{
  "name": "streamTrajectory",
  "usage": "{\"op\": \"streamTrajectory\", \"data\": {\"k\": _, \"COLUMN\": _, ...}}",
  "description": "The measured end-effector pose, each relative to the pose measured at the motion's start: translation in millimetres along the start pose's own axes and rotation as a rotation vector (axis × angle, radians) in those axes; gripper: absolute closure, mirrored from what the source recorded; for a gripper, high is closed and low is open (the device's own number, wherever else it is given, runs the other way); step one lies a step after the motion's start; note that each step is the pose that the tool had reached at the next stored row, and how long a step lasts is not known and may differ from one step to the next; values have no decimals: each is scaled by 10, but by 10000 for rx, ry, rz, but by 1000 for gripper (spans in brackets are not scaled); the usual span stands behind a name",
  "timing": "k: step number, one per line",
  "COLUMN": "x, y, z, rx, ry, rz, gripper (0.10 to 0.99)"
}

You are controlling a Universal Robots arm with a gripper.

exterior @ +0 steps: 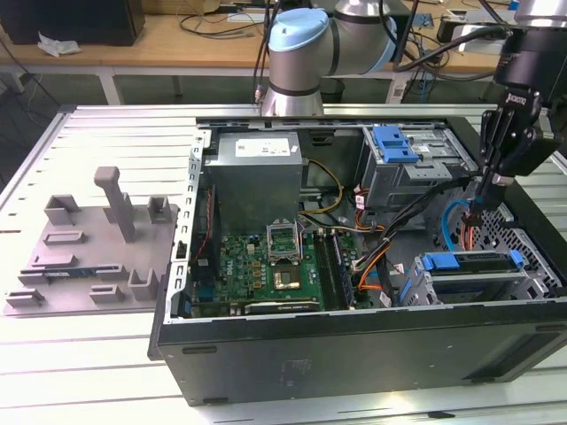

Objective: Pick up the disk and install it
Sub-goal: 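Insert the first disk wire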

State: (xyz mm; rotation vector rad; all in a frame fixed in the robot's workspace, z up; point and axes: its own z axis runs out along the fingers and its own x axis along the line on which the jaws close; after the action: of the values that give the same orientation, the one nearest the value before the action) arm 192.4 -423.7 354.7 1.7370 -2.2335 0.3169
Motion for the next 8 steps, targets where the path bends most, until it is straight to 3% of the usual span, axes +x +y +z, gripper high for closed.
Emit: {"op": "streamTrajectory", "data": {"k": 8, "x": 157, "y": 37, "z": 54, "rx": 73, "ry": -16, "rz": -188, "gripper": 918}}
